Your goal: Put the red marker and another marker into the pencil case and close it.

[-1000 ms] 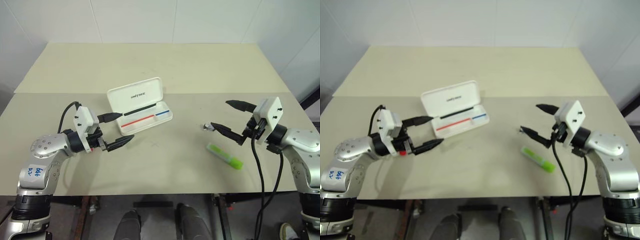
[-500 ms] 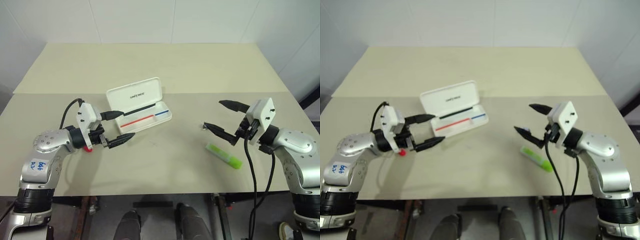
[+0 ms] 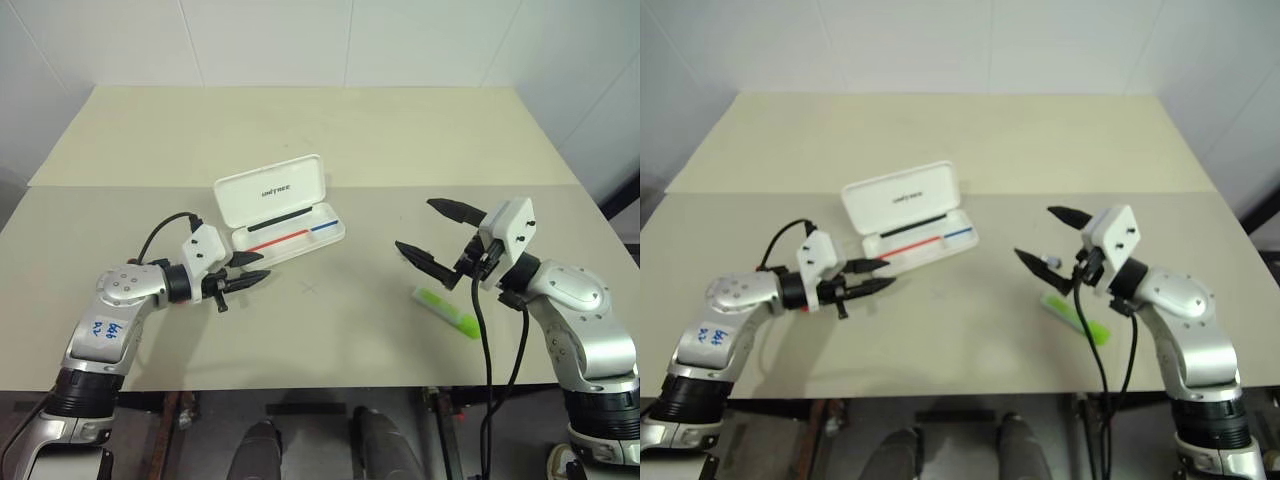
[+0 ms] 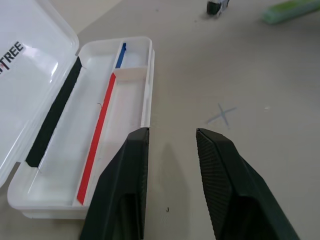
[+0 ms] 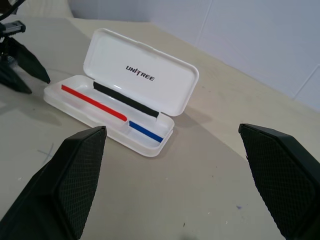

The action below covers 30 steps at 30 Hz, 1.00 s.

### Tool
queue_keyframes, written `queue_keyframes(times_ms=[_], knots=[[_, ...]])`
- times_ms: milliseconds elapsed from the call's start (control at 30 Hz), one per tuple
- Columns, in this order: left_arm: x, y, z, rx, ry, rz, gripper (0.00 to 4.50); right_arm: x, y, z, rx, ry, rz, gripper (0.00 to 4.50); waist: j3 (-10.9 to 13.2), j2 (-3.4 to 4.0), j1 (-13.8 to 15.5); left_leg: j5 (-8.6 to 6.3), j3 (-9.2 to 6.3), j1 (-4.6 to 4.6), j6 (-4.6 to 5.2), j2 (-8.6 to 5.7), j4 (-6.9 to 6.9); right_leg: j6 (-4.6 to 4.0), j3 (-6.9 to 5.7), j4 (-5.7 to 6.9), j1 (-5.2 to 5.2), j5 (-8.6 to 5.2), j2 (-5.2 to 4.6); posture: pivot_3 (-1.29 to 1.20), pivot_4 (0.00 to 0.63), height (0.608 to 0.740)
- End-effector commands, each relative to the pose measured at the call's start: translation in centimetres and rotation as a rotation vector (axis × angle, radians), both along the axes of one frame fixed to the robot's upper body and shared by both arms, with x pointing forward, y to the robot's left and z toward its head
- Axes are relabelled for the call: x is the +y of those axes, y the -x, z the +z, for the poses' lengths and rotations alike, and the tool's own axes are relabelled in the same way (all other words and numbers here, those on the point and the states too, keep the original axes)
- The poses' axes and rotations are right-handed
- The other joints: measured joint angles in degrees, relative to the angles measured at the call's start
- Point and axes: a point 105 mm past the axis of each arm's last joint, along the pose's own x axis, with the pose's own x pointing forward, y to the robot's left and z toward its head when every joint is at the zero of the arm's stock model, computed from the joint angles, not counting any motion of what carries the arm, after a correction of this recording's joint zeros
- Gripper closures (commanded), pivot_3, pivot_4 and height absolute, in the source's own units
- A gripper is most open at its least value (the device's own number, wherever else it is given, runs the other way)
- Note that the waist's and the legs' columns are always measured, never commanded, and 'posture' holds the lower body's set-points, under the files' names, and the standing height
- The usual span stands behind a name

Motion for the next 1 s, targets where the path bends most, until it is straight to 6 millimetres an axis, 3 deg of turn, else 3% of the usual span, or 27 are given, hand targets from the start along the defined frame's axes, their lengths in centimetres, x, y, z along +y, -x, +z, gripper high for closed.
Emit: queue_keyframes(times_ms=[33,400,633,733,833,1000], knots=[[0.5,-0.7,0.5,-0.038,-0.029,0.030,2.96,0.7,0.7,1.1,-0.072,-0.009,0.010,0.00,0.00,0.00,-0.03,0.00,0.00,0.01,0.00,0.00,0.00,0.00,0.00,0.01,0.00,0.00,0.00,0.00,0.150,0.740],[1.4,-2.4,0.2,-0.017,-0.068,0.075,2.96,0.7,1.0,1.1,-0.080,-0.032,-0.016,0.00,0.00,0.00,0.03,0.00,0.00,0.00,0.00,0.00,-0.02,0.07,-0.01,0.02,0.00,0.04,0.00,0.00,0.150,0.740],[0.2,-2.7,0.1,0.002,-0.046,0.016,2.96,1.0,1.0,1.3,-0.090,-0.041,-0.020,0.00,0.00,0.00,0.04,0.00,0.00,0.00,0.00,0.00,-0.01,0.07,-0.01,0.03,0.00,0.04,0.00,0.00,0.150,0.740],[0.0,-2.9,0.0,0.005,-0.051,0.011,2.37,0.9,1.0,1.3,-0.091,-0.043,-0.022,0.00,0.00,0.00,0.06,0.00,0.00,0.00,0.00,0.00,-0.01,0.08,-0.01,0.04,0.00,0.04,0.00,0.00,0.150,0.740],[-0.1,-3.0,-0.1,-0.001,-0.066,0.006,1.43,0.9,1.1,1.4,-0.092,-0.043,-0.025,0.00,0.00,0.00,0.02,0.00,0.00,0.00,0.00,0.00,-0.01,0.10,-0.01,0.04,-0.01,0.05,0.00,0.00,0.150,0.740],[-0.3,-3.5,-0.6,0.003,-0.080,0.013,1.43,0.8,1.1,1.5,-0.094,-0.038,-0.027,0.00,0.00,0.00,0.08,0.00,0.00,0.01,0.00,0.00,-0.01,0.11,-0.01,0.05,0.00,0.06,0.00,0.00,0.150,0.740]])
